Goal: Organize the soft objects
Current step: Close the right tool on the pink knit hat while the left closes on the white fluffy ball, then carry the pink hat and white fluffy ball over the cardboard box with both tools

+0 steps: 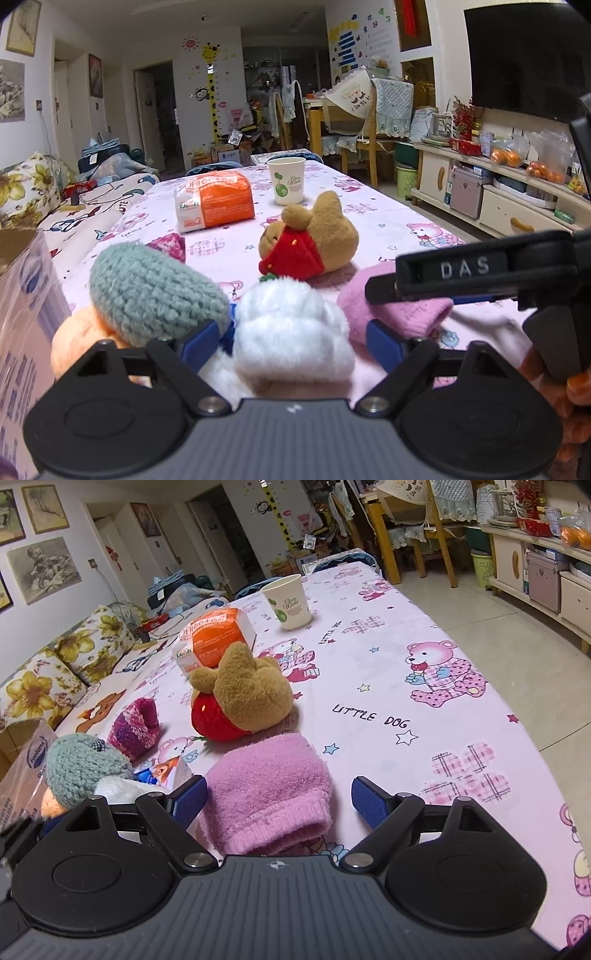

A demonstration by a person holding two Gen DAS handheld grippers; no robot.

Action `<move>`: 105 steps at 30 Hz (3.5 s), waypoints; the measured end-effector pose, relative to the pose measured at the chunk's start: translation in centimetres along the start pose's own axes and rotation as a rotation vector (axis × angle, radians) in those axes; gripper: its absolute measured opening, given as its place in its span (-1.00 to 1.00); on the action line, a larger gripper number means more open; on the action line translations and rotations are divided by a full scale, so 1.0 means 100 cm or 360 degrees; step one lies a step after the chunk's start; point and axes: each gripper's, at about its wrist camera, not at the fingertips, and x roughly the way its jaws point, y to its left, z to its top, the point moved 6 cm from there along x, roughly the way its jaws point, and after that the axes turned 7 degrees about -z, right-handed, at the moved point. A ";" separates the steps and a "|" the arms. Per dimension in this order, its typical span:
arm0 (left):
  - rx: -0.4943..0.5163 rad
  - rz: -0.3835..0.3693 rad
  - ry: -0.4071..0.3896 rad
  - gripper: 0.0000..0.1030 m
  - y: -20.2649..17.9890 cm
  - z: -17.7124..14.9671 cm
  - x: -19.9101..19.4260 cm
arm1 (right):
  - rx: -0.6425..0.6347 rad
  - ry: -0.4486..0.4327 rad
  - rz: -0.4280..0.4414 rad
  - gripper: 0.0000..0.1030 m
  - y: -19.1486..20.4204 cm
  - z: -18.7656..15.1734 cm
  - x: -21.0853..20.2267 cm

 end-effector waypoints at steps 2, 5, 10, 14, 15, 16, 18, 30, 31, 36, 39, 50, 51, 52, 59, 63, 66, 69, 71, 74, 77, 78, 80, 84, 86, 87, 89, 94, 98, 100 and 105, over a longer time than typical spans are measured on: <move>-0.0034 0.0007 0.0019 0.49 0.004 -0.001 0.003 | 0.0004 0.0010 0.0018 1.00 0.001 -0.001 0.003; -0.0056 -0.0013 0.0034 0.30 0.004 -0.002 0.007 | 0.0006 0.0021 0.0035 1.00 0.003 -0.003 0.004; -0.0079 -0.0026 0.0045 -0.01 0.004 -0.003 0.009 | -0.0004 0.0022 0.0041 1.00 0.005 -0.004 0.005; -0.0101 -0.0045 0.0036 -0.32 0.006 -0.001 0.007 | -0.0001 0.0026 0.0087 0.61 0.009 -0.005 0.005; -0.0104 -0.0051 0.0035 -0.37 0.006 -0.001 0.006 | -0.0005 0.0027 0.0105 0.48 0.011 -0.005 0.004; -0.0109 -0.0056 0.0035 -0.38 0.007 -0.001 0.005 | -0.0024 0.0022 0.0108 0.47 0.014 -0.005 0.004; -0.0126 -0.0065 0.0033 -0.43 0.009 -0.001 0.002 | -0.0082 0.0002 0.0088 0.38 0.019 -0.006 0.001; -0.0175 -0.0067 -0.0044 -0.46 0.021 0.009 -0.024 | -0.0113 -0.0057 0.0009 0.10 0.032 0.000 -0.017; -0.0177 -0.0067 -0.0052 -0.46 0.022 0.010 -0.027 | -0.0115 -0.0068 0.0007 0.10 0.033 0.002 -0.020; -0.0190 -0.0067 -0.0096 -0.46 0.027 0.014 -0.040 | -0.0141 -0.0117 0.0026 0.06 0.044 0.007 -0.033; -0.0198 -0.0067 -0.0130 -0.46 0.030 0.018 -0.048 | -0.0157 -0.0147 0.0039 0.06 0.051 0.009 -0.040; -0.0259 -0.0030 -0.0226 -0.46 0.051 0.027 -0.073 | -0.0201 -0.0218 0.0102 0.06 0.075 0.013 -0.057; -0.0265 -0.0024 -0.0234 -0.46 0.053 0.028 -0.075 | -0.0205 -0.0223 0.0112 0.06 0.078 0.013 -0.058; -0.0271 -0.0019 -0.0241 -0.46 0.056 0.028 -0.078 | -0.0209 -0.0230 0.0123 0.06 0.081 0.014 -0.059; -0.0333 0.0036 -0.0306 -0.46 0.073 0.032 -0.097 | -0.0250 -0.0288 0.0218 0.07 0.101 0.016 -0.067; -0.0374 0.0072 -0.0351 -0.46 0.084 0.033 -0.111 | -0.0271 -0.0316 0.0289 0.07 0.114 0.015 -0.070; -0.0408 0.0101 -0.0374 -0.46 0.094 0.033 -0.120 | -0.0299 -0.0324 0.0345 0.07 0.126 0.013 -0.072; -0.0444 0.0133 -0.0399 -0.46 0.104 0.033 -0.130 | -0.0336 -0.0322 0.0407 0.07 0.138 0.009 -0.072; -0.0473 0.0160 -0.0422 -0.46 0.113 0.033 -0.138 | -0.0355 -0.0318 0.0451 0.07 0.146 0.007 -0.073; -0.0523 0.0204 -0.0447 -0.46 0.123 0.030 -0.149 | -0.0378 -0.0299 0.0514 0.07 0.159 0.005 -0.071; -0.0621 0.0240 -0.0449 -0.46 0.141 0.025 -0.155 | -0.0407 -0.0275 0.0585 0.07 0.171 0.001 -0.072; -0.0655 0.0255 -0.0448 -0.46 0.147 0.023 -0.157 | -0.0421 -0.0264 0.0605 0.07 0.175 0.000 -0.071; -0.0695 0.0312 -0.0449 -0.46 0.159 0.019 -0.160 | -0.0439 -0.0246 0.0645 0.07 0.184 -0.004 -0.071; -0.0759 0.0424 -0.0452 -0.46 0.181 0.011 -0.167 | -0.0508 -0.0213 0.0739 0.09 0.200 -0.011 -0.071; -0.0775 0.0479 -0.0448 -0.46 0.191 0.007 -0.171 | -0.0545 -0.0190 0.0777 0.09 0.206 -0.015 -0.070; -0.0790 0.0506 -0.0444 -0.46 0.196 0.004 -0.172 | -0.0562 -0.0177 0.0796 0.10 0.208 -0.018 -0.069; -0.0829 0.0544 -0.0437 -0.46 0.205 -0.002 -0.173 | -0.0597 -0.0154 0.0820 0.13 0.211 -0.022 -0.067; -0.0882 0.0632 -0.0396 -0.45 0.222 -0.014 -0.175 | -0.0689 -0.0115 0.0867 0.15 0.213 -0.028 -0.075; -0.0929 0.0667 -0.0352 -0.41 0.233 -0.019 -0.174 | -0.0759 -0.0092 0.0900 0.44 0.210 -0.031 -0.080; -0.0949 0.0680 -0.0354 -0.32 0.235 -0.021 -0.176 | -0.0785 -0.0124 0.0883 0.63 0.206 -0.030 -0.085; -0.0908 0.0713 -0.0363 0.22 0.232 -0.019 -0.178 | -0.0711 -0.0226 0.0866 0.95 0.187 -0.010 -0.096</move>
